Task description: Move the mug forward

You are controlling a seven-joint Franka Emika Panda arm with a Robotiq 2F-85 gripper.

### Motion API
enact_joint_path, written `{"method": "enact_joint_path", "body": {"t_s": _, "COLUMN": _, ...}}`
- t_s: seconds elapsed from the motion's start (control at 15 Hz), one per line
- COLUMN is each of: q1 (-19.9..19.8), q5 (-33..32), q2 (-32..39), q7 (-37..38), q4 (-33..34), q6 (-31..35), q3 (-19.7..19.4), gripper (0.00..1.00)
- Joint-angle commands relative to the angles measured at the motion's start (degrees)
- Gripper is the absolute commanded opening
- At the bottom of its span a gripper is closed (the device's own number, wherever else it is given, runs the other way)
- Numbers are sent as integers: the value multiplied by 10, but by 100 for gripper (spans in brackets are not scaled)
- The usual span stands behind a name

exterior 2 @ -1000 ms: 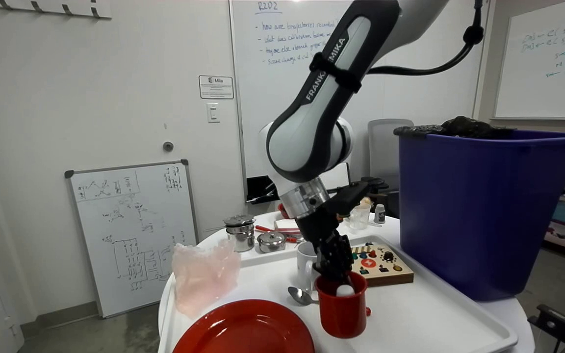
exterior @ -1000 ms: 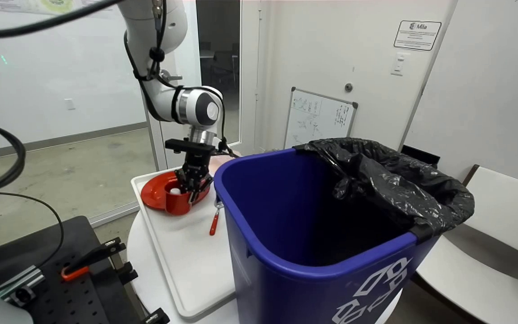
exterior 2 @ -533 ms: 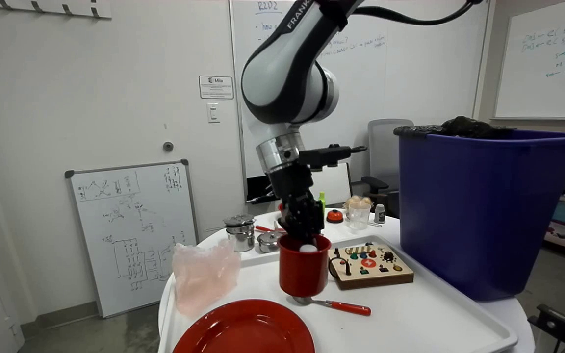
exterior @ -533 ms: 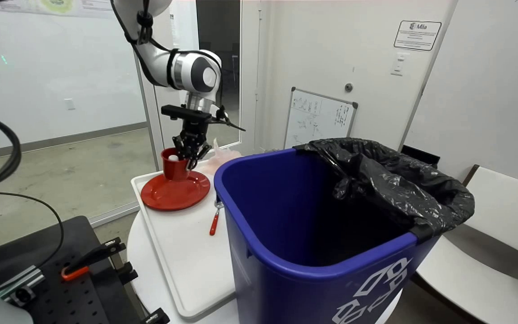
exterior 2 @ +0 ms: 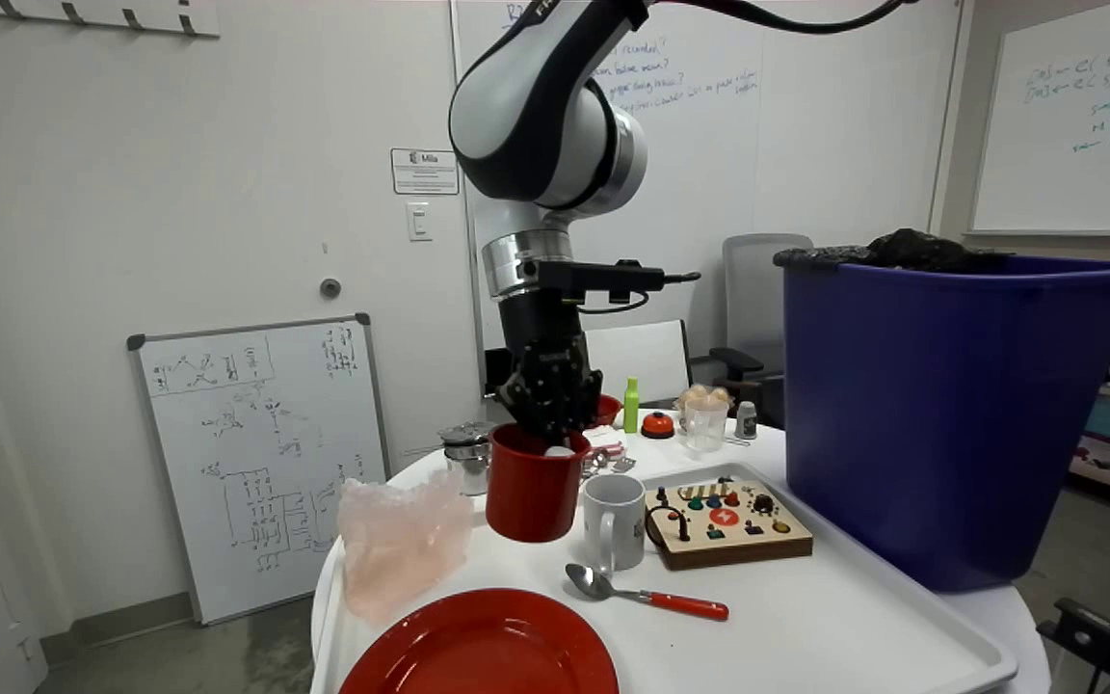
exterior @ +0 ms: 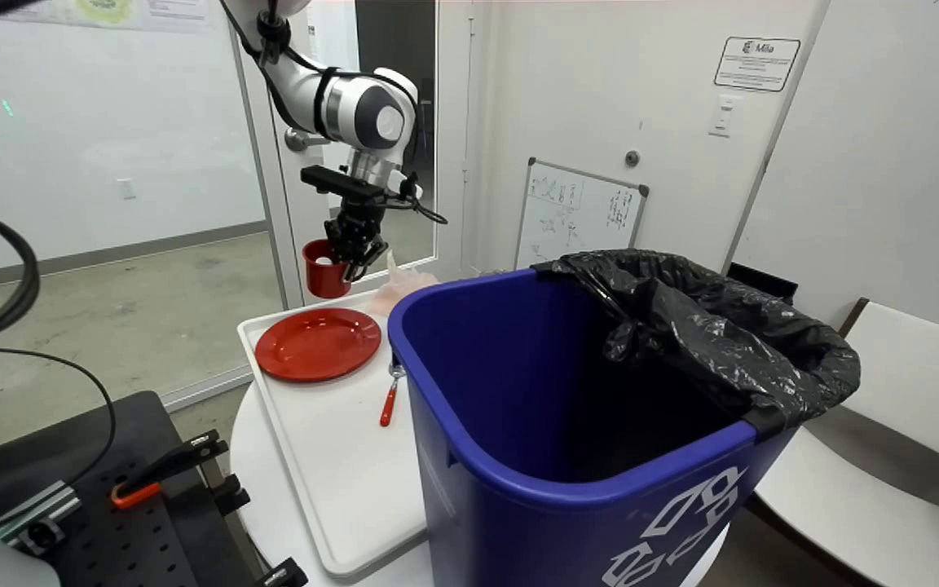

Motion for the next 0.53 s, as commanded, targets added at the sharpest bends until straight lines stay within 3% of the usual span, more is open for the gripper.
{"method": "enact_joint_path", "body": {"t_s": 0.0, "q1": -2, "q5": 14, "q2": 1, "q7": 2, "q4": 1, "q6": 9, "q3": -1, "gripper": 2}}
{"method": "enact_joint_path", "body": {"t_s": 0.47, "q1": 20, "q5": 86, "q2": 87, "q7": 171, "q4": 69, "q6": 116, "q3": -20, "gripper": 2}}
